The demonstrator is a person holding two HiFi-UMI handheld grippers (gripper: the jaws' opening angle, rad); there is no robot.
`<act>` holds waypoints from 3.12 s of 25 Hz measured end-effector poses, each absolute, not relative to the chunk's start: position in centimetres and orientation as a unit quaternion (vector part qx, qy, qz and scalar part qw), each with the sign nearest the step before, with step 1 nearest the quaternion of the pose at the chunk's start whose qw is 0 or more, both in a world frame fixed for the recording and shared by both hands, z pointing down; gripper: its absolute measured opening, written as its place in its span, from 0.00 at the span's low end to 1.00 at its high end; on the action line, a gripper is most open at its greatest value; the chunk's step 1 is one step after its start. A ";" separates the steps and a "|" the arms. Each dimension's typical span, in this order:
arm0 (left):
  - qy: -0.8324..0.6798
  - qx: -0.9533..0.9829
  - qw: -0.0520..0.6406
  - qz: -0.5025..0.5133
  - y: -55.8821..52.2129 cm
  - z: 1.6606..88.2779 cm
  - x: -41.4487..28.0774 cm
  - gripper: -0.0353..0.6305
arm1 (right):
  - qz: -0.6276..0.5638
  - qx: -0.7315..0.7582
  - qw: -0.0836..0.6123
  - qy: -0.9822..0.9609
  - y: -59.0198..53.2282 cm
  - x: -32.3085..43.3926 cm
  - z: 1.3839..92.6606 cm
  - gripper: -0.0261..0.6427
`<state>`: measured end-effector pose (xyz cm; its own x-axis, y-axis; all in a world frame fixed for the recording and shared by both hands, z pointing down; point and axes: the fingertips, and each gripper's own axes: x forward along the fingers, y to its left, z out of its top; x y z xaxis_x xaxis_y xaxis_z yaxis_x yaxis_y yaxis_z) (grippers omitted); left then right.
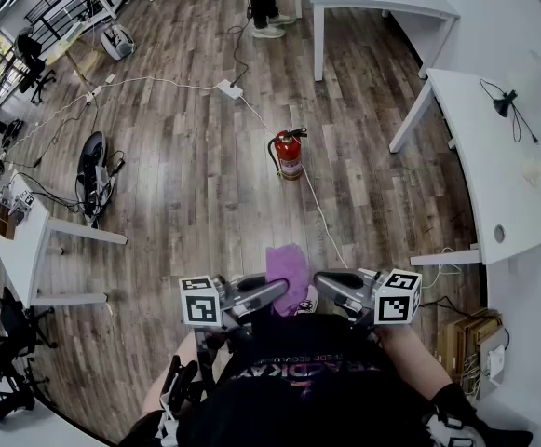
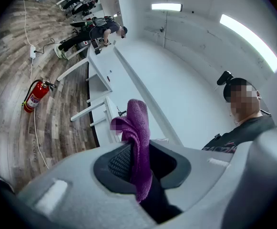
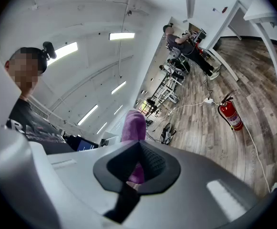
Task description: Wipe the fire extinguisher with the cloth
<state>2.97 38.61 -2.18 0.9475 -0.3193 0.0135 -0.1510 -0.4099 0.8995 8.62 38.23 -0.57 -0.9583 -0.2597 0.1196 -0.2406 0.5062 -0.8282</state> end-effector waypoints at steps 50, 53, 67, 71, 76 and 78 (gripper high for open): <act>-0.146 0.843 0.513 -0.066 30.0 -2.6 -1.5 0.15 | -0.474 -0.207 0.070 0.853 31.4 8.4 -1.9 0.04; -0.132 0.842 0.518 -0.069 27.2 -2.6 -2.7 0.15 | -0.470 -0.225 0.066 0.851 29.0 7.0 -2.1 0.05; -0.101 0.842 0.527 -0.060 17.1 -2.0 -12.5 0.15 | -0.457 -0.252 0.079 0.849 18.7 -4.1 -2.5 0.04; -0.101 0.838 0.532 -0.068 15.7 -0.9 -15.2 0.15 | -0.449 -0.260 0.059 0.853 17.7 -6.7 -2.3 0.05; -0.108 0.828 0.541 -0.098 14.1 -0.1 -16.8 0.15 | -0.444 -0.270 0.041 0.853 16.5 -7.4 -2.0 0.05; -0.109 0.826 0.543 -0.104 13.4 -0.1 -17.0 0.15 | -0.442 -0.270 0.040 0.855 15.6 -7.6 -2.3 0.06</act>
